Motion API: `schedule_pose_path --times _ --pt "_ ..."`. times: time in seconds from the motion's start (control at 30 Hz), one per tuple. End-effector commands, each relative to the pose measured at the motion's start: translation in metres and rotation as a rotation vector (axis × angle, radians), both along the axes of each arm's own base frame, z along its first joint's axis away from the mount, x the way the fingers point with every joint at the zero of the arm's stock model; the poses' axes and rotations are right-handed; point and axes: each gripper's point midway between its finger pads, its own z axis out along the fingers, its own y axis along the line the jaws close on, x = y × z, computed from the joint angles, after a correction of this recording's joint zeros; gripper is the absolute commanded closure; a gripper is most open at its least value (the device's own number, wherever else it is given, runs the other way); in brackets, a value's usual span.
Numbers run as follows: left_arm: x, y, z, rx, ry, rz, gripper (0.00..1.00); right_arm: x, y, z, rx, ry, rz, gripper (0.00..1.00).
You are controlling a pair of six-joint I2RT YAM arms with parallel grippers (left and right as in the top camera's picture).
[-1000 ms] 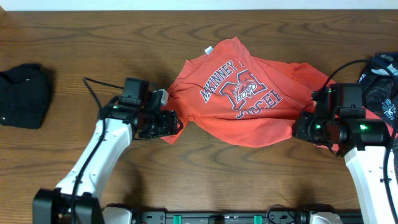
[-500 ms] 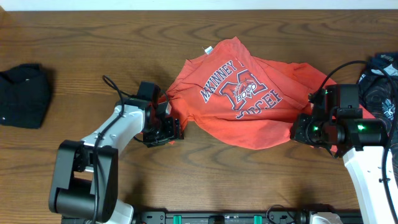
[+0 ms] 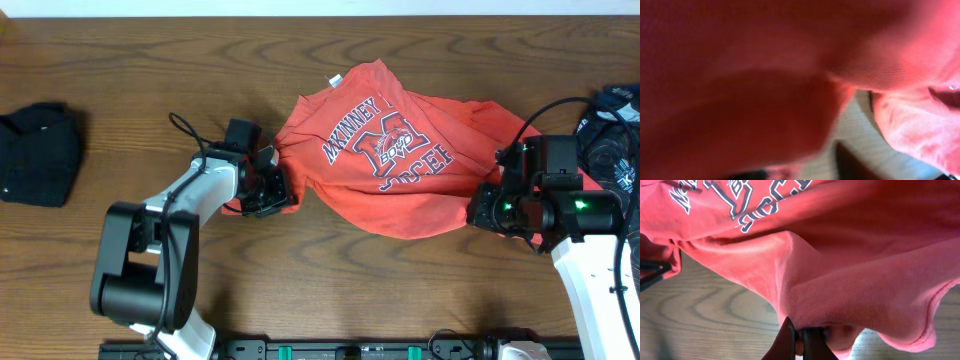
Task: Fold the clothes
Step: 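Lift the T-shirt with both grippers and stretch it apart sideways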
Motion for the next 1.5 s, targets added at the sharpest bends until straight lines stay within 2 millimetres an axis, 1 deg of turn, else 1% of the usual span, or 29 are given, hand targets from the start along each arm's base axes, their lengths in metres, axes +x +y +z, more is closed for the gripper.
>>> schedule_pose_path --times 0.0,0.13,0.2,0.3,0.37,0.4,0.5,0.57,0.6,0.63,0.67,0.73,0.8,0.83,0.93,1.0,1.1,1.13,1.23,1.3,1.47 --pt "-0.026 0.012 -0.037 0.071 0.111 0.003 0.94 0.003 0.004 0.005 -0.003 -0.022 0.032 0.99" --pt "-0.024 0.011 -0.036 0.069 0.104 0.003 0.94 0.002 0.003 0.005 -0.009 -0.021 0.035 0.99" --pt "-0.02 0.011 -0.033 0.07 0.089 0.003 0.94 0.002 0.001 0.004 -0.023 -0.023 0.047 0.99" --pt "-0.004 0.011 -0.016 0.074 0.019 0.007 0.94 0.001 -0.011 0.003 -0.096 -0.019 0.042 0.98" --pt "0.009 0.015 0.005 0.104 -0.053 0.017 0.94 0.002 -0.018 0.005 -0.141 -0.024 0.035 0.98" --pt "0.016 0.018 0.019 0.123 -0.096 0.024 0.94 0.004 -0.019 0.008 -0.15 -0.032 0.039 0.99" --pt "0.032 0.031 0.07 0.188 -0.232 0.054 0.94 0.012 -0.02 0.023 -0.157 -0.079 0.049 0.99" --pt "0.037 0.042 0.108 0.236 -0.32 0.082 0.94 0.018 -0.02 0.035 -0.158 -0.11 0.048 0.99" --pt "0.037 0.048 0.129 0.259 -0.365 0.098 0.94 0.021 -0.019 0.043 -0.158 -0.131 0.047 0.99" --pt "0.036 0.053 0.146 0.277 -0.403 0.112 0.94 0.023 -0.019 0.049 -0.158 -0.147 0.045 0.99" --pt "0.034 0.058 0.167 0.293 -0.454 0.124 0.94 0.026 -0.019 0.056 -0.158 -0.164 0.044 0.99" --pt "0.028 0.066 0.201 0.308 -0.533 0.147 0.94 0.03 -0.019 0.071 -0.158 -0.197 0.042 0.99" --pt "0.016 0.075 0.238 0.322 -0.613 0.179 0.94 0.032 -0.019 0.087 -0.157 -0.228 0.039 0.99" --pt "0.011 0.078 0.251 0.324 -0.638 0.189 0.94 0.032 -0.019 0.093 -0.157 -0.236 0.039 0.99" --pt "-0.007 0.089 0.283 0.341 -0.705 0.222 0.94 0.03 -0.022 0.114 -0.174 -0.263 0.028 0.99" --pt "-0.021 0.097 0.304 0.36 -0.746 0.247 0.94 0.029 -0.031 0.131 -0.219 -0.291 0.002 0.99" --pt "-0.041 0.11 0.334 0.388 -0.8 0.286 0.94 0.026 -0.04 0.165 -0.264 -0.351 -0.03 0.99" --pt "-0.047 0.113 0.343 0.391 -0.816 0.294 0.94 0.025 -0.04 0.173 -0.264 -0.368 -0.033 0.99" --pt "-0.065 0.12 0.374 0.39 -0.869 0.321 0.94 0.019 -0.041 0.209 -0.259 -0.445 -0.048 0.99" --pt "-0.075 0.122 0.391 0.381 -0.896 0.33 0.94 0.014 -0.041 0.229 -0.255 -0.491 -0.058 0.99" --pt "-0.101 0.128 0.434 0.354 -0.98 0.355 0.94 0.0 -0.041 0.272 -0.248 -0.599 -0.075 0.99"
